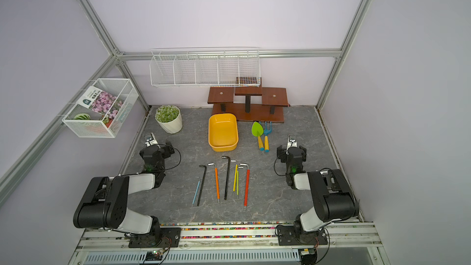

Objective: Put the hex key on the desktop into the storage box
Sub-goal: Pick up the Allen key from the center of the board.

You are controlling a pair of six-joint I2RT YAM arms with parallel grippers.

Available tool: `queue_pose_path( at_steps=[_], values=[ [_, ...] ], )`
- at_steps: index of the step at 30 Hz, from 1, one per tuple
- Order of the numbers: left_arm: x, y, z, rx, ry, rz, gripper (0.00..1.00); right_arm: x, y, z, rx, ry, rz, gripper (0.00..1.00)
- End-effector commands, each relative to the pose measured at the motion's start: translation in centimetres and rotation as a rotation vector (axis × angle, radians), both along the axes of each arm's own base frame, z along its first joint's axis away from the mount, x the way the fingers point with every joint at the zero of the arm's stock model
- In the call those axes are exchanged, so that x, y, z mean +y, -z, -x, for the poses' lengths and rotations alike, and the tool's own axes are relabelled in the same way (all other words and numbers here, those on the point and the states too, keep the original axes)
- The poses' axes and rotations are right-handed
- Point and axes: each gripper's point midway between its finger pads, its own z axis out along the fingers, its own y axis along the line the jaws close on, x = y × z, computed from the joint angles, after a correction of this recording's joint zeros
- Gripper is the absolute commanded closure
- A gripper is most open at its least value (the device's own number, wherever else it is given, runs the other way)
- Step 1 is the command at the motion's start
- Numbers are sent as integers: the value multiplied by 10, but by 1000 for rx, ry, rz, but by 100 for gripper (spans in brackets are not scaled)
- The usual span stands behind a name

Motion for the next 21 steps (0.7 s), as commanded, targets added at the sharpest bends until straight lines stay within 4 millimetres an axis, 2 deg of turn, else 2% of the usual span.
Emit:
queue_pose_path(
  at_steps=[1,4,5,7,9,11,13,15,18,21],
  values=[
    [-1,-8,-5,-17,10,1,2,0,-11,-3,-32,-4,0,1],
    [-1,-9,-4,-19,10,-1,3,1,-13,-1,-37,-15,7,1],
    [1,-16,-7,-33,7,-32,4,1,-16,0,-43,-16,7,1],
    [7,-34,-11,50,-66,-19,6,-1,-22,0,-46,-6,7,1],
    [15,-64,-17,27,-128,8,7,3,-32,-6,-29,-25,23,1],
    [14,-80,-21,10,-132,40,6,1,-29,-5,91,10,4,1],
    [14,-82,-23,36,-155,90,6,-8,-27,-4,206,101,-19,1],
    [16,-74,-20,79,-186,129,6,-12,-27,-3,259,145,-7,1],
    [16,-66,-11,140,-225,185,5,-6,-34,2,274,130,-18,1],
    [12,-70,1,166,-229,251,5,-8,-46,12,269,166,-53,1]
  ],
)
